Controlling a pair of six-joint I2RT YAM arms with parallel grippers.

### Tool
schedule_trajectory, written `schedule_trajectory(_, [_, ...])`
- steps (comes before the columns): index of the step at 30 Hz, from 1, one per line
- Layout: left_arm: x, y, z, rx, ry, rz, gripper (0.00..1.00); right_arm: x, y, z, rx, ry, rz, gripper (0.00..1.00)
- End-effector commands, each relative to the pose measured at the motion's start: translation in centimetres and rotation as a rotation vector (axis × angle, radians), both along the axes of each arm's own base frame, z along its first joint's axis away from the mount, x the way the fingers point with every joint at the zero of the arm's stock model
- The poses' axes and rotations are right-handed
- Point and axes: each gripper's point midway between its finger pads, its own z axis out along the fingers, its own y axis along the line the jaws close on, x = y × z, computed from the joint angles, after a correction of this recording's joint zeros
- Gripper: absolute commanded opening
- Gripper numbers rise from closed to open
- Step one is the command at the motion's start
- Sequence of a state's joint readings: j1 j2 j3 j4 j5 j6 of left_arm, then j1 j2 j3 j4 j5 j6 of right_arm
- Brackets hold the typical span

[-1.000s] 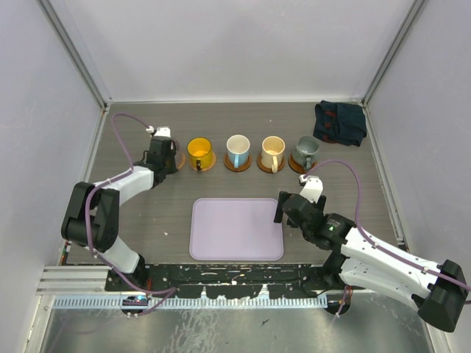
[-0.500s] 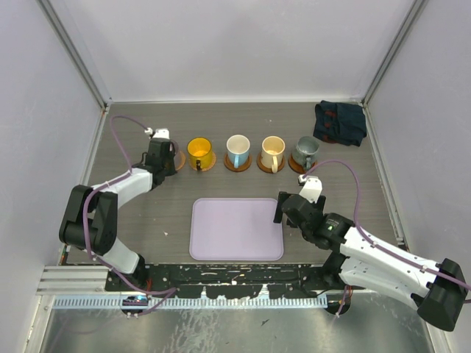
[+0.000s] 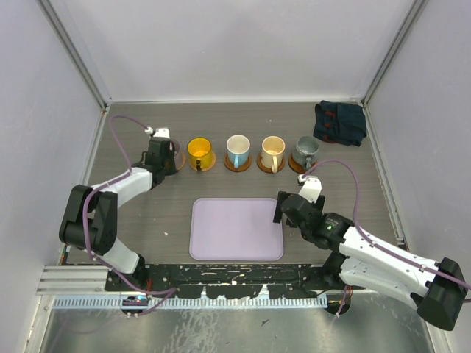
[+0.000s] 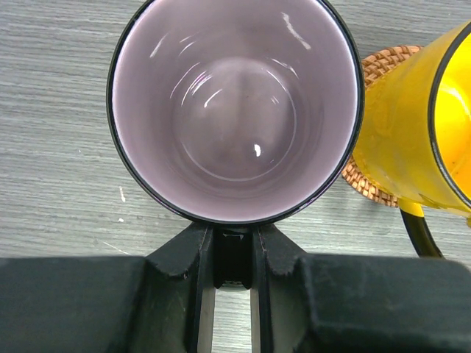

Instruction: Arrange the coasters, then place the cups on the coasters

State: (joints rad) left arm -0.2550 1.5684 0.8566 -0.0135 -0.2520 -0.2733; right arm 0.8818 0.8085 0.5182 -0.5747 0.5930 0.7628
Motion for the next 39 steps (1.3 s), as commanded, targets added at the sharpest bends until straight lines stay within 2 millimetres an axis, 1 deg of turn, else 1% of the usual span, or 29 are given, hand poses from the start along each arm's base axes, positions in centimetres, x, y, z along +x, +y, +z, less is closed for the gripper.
schedule_trajectory(1, [3.7, -1.1, 5.4, -0.06, -0.176, -0.005, 0.0, 0.8, 0.7, 1.0, 0.026, -0.035, -0.008, 1.0])
schedule_trajectory(5, [3.9, -1.2, 4.8, -0.058, -0.156, -0.007, 0.0, 0.8, 0.8, 1.1, 0.031, -0.038, -0.006, 1.0])
schedule_trajectory(17, [2.6, -0.5, 3.9, -0.043, -0.119, 0.023, 0.0, 0.9, 1.1, 0.8, 0.028, -0.03, 0.001, 1.0])
schedule_trajectory(19, [2.5, -0.4, 3.7, -0.039, -0.111, 0.027, 0.02, 0.9, 1.1, 0.7, 0.029, -0.03, 0.003, 1.0])
schedule_trajectory(22, [2.5, -0.3, 3.4, -0.037, -0.106, 0.031, 0.1, 0.9, 1.1, 0.8, 0.033, -0.031, 0.003, 1.0])
schedule_trajectory(25, [2.4, -0.4, 3.2, -0.041, -0.098, 0.031, 0.23, 0.8, 1.0, 0.7, 0.032, -0.031, 0.002, 1.0])
schedule_trajectory(27, [2.4, -0.4, 3.1, -0.043, -0.095, 0.03, 0.35, 0.8, 1.1, 0.7, 0.034, -0.03, 0.003, 1.0])
schedule_trajectory(31, [2.3, -0.4, 3.1, -0.046, -0.093, 0.031, 0.48, 0.8, 1.1, 0.7, 0.032, -0.03, 0.002, 1.0])
schedule_trajectory(32, [2.3, -0.4, 3.1, -0.046, -0.094, 0.032, 0.5, 0.8, 1.1, 0.7, 0.032, -0.03, 0.002, 1.0])
schedule_trajectory(37, [2.2, -0.4, 3.1, -0.047, -0.095, 0.037, 0.52, 0.8, 1.0, 0.5, 0.03, -0.027, 0.002, 1.0])
schedule_trajectory(39, [2.1, -0.3, 3.5, -0.052, -0.103, 0.038, 0.53, 0.7, 1.0, 0.4, 0.028, -0.026, 0.001, 1.0])
